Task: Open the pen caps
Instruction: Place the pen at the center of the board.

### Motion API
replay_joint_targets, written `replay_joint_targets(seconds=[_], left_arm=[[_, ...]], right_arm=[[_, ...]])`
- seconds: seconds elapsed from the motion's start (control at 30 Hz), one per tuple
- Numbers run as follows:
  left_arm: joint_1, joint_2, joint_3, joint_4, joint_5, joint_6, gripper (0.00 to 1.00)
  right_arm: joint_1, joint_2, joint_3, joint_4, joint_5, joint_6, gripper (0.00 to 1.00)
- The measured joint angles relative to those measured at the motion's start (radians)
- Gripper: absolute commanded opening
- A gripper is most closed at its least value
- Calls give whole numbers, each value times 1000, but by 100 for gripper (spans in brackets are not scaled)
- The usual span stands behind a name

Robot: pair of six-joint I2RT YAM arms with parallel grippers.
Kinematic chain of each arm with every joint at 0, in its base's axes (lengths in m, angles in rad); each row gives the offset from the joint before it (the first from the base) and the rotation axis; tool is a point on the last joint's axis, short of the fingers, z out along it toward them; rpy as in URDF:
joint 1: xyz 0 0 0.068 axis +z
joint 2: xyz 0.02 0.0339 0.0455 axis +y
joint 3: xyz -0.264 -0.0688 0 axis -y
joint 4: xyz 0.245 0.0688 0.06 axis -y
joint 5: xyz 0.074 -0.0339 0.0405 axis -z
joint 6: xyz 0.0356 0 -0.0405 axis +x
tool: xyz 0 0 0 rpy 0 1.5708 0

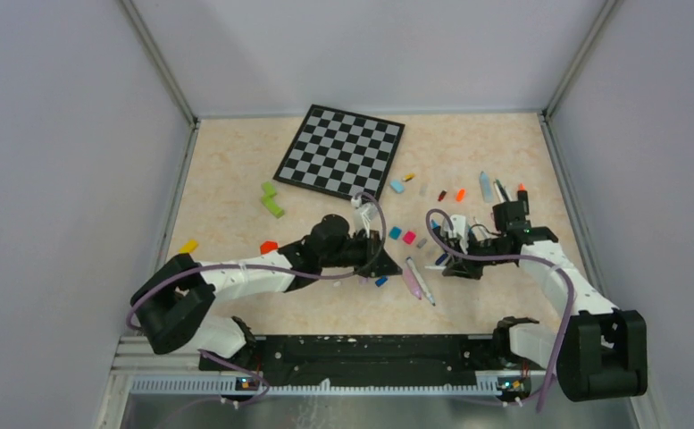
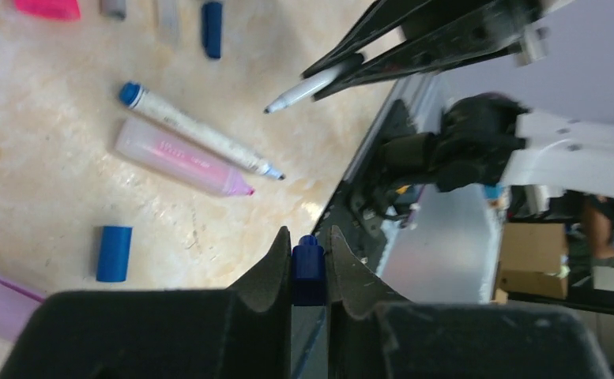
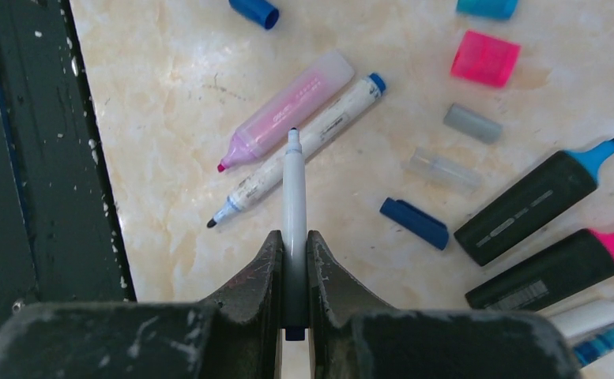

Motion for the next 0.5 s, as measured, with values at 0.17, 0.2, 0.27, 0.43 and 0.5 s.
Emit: replay_joint_targets(seconds=[0.17, 0.2, 0.27, 0.43, 0.5], left_arm=[[-75, 112, 30, -107, -68, 83, 5], [-83, 128, 35, -124, -79, 94, 5], [-102, 159, 52, -162, -103, 116, 6], [-136, 199, 90, -204, -159, 148, 7], [-144, 212, 100, -208, -172, 155, 8]], right_arm=[[0, 27, -2, -48, 48, -43, 2], [0, 27, -2, -50, 54, -51, 2], [0, 27, -3, -51, 65, -63, 3], [0, 44, -28, -41, 98, -88, 7], [4, 47, -43, -35, 114, -101, 8]])
